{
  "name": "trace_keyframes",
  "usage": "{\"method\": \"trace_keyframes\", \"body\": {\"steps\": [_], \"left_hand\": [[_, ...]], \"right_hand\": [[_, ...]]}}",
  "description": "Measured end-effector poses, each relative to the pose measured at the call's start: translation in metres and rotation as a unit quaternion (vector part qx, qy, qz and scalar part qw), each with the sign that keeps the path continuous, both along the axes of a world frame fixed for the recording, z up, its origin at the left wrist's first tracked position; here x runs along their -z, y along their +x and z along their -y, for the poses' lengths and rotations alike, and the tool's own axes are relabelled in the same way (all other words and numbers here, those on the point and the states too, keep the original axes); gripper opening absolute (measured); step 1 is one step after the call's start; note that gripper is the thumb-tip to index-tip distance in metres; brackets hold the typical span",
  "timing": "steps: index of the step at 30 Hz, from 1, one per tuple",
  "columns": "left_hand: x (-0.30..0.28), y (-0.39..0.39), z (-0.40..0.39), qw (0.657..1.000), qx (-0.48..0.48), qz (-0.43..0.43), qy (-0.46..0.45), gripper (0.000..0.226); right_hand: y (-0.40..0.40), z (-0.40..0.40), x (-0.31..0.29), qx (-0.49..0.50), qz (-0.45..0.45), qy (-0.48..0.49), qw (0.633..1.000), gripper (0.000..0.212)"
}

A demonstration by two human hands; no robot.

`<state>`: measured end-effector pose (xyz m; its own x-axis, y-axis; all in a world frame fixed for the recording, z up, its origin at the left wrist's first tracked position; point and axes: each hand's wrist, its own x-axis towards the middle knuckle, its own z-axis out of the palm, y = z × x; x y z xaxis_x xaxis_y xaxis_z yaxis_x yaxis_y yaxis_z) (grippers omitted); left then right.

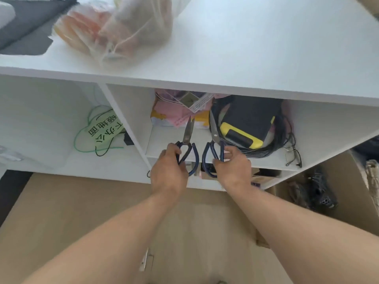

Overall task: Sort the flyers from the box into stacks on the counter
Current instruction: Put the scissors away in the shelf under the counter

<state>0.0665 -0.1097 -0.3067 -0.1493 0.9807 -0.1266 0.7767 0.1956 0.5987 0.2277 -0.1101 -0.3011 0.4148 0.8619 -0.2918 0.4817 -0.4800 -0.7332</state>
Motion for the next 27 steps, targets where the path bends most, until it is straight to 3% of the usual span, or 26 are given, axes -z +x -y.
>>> {"method": "trace_keyframes", "body": {"steps": [13,19,27], "left_hand": [[0.051,0.009,-0.121,0.992,0.007,-0.096,0.077,0.029],[0.055,0.007,-0.168,0.992,-0.012,-0.119,0.039,0.033],[0.056,-0.010,-0.190,0.995,-0.041,-0.069,0.055,0.024]], "right_hand": [[0.007,-0.106,0.044,-0.093,0.110,0.079,0.986,0.022],[0.003,-0.119,0.051,-0.108,0.119,0.092,0.983,0.022],[-0.021,-0.145,0.054,-0.101,0.111,0.113,0.982,0.022]]}}
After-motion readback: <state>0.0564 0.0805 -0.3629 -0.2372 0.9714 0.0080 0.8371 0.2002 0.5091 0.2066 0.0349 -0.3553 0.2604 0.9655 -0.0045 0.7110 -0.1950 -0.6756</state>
